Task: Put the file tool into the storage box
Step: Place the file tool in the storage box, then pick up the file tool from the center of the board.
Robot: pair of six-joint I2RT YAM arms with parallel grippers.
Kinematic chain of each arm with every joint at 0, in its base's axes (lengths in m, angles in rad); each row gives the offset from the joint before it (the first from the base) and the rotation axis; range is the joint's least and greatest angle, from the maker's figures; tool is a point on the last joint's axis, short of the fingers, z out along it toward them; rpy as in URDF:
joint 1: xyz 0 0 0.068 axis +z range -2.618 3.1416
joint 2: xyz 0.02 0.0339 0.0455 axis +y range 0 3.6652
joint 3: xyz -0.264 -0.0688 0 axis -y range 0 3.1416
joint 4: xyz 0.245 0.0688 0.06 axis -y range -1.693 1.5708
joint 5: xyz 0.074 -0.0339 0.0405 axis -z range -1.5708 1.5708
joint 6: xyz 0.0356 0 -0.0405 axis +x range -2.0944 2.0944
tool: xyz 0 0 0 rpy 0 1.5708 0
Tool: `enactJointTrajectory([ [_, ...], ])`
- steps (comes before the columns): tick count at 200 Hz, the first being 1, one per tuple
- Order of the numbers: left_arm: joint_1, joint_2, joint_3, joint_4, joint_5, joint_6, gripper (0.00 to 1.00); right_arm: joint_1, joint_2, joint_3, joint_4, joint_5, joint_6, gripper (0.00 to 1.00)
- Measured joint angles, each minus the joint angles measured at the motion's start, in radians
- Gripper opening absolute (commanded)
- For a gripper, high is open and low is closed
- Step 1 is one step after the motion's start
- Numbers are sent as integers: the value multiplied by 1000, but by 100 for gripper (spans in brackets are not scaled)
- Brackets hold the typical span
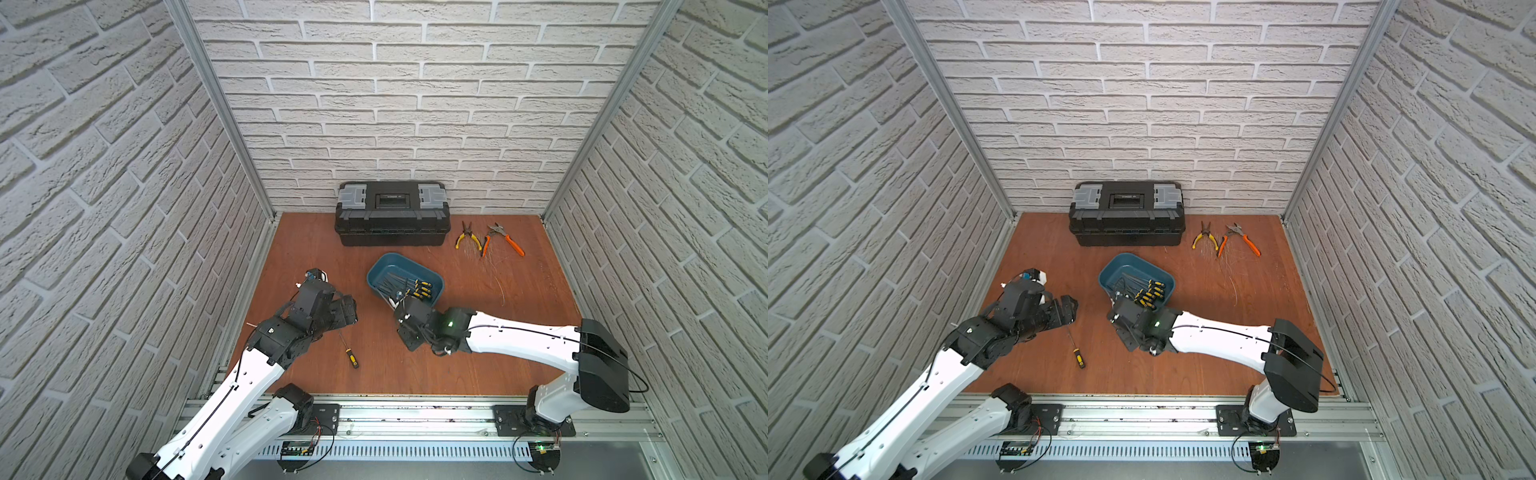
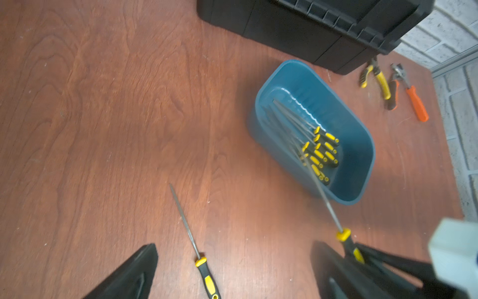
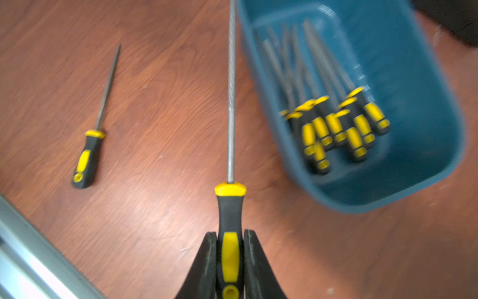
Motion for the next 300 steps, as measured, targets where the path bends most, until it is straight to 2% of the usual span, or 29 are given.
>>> enactJointTrajectory([
  [33,0,82,29,58,16,6,98,-171,18,87,-16,-118,-180,9],
  [61,0,160,41,96,34,6,98,-283,104,151,-15,-204,-292,9],
  [126,0,299,59,180,41,6,98,-389,291,169,8,-318,-411,11],
  [152,1,346,60,202,41,8,98,-394,313,169,42,-332,-412,14],
  [181,5,385,60,220,41,14,98,-394,330,169,71,-345,-407,38],
  [231,41,360,32,223,39,25,98,-394,324,169,90,-346,-356,57],
  [271,83,231,-59,188,37,31,98,-370,209,135,90,-298,-249,57],
  [300,100,134,-119,162,39,32,98,-285,71,87,91,-196,-140,56],
])
